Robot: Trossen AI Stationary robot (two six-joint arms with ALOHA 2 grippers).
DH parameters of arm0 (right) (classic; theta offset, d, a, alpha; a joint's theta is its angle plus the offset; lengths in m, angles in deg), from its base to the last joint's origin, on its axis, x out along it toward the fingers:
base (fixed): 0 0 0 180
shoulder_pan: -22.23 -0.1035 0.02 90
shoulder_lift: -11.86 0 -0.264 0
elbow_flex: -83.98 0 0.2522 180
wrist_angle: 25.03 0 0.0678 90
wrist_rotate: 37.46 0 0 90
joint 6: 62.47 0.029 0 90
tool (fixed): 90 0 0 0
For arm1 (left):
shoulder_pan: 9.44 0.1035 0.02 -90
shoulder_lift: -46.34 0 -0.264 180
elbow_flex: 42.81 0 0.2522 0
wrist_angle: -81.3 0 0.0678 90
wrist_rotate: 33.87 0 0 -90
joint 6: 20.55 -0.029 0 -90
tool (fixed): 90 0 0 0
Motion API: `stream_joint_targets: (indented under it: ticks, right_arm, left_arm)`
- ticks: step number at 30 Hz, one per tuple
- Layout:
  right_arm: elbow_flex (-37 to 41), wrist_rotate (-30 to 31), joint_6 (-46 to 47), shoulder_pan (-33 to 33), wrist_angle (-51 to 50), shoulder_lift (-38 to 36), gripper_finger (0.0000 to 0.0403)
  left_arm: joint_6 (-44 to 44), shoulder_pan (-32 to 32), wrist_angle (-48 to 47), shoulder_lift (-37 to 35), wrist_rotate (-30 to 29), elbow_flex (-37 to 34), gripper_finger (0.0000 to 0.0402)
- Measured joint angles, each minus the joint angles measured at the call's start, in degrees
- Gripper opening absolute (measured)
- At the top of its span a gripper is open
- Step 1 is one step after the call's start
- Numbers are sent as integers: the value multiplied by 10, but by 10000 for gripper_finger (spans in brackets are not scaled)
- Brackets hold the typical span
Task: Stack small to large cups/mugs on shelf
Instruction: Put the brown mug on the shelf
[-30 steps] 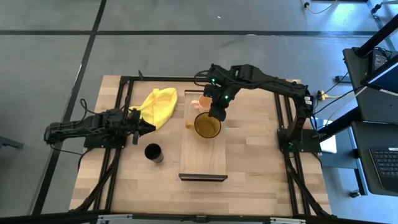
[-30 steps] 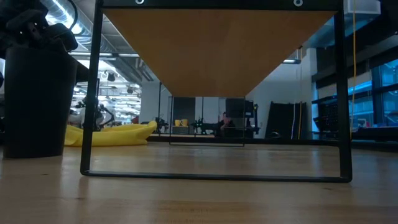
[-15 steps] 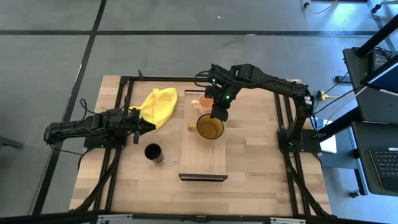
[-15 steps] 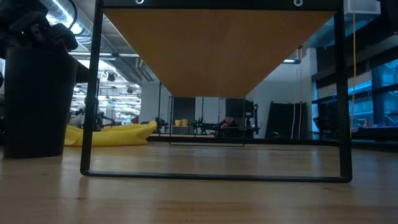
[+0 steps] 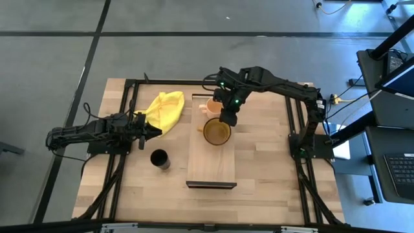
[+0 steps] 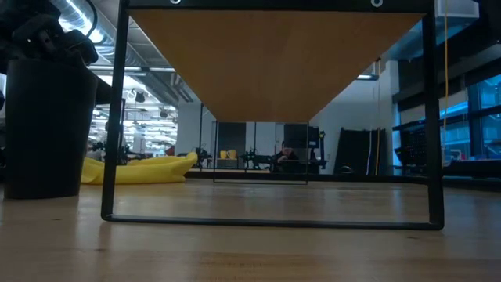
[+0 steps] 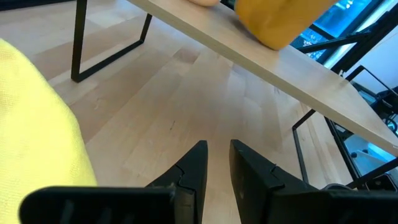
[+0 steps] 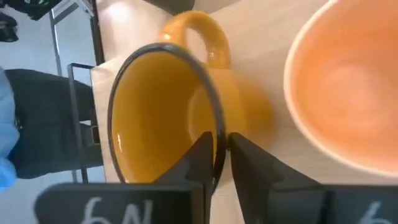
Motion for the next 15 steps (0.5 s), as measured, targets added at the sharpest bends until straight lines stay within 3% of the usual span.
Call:
stream_joint_targets:
  ticks: [15]
  right_arm:
    - [0,66,-18,0,36,0,64]
  left_arm:
    - [0,0,0,0,0,0,62]
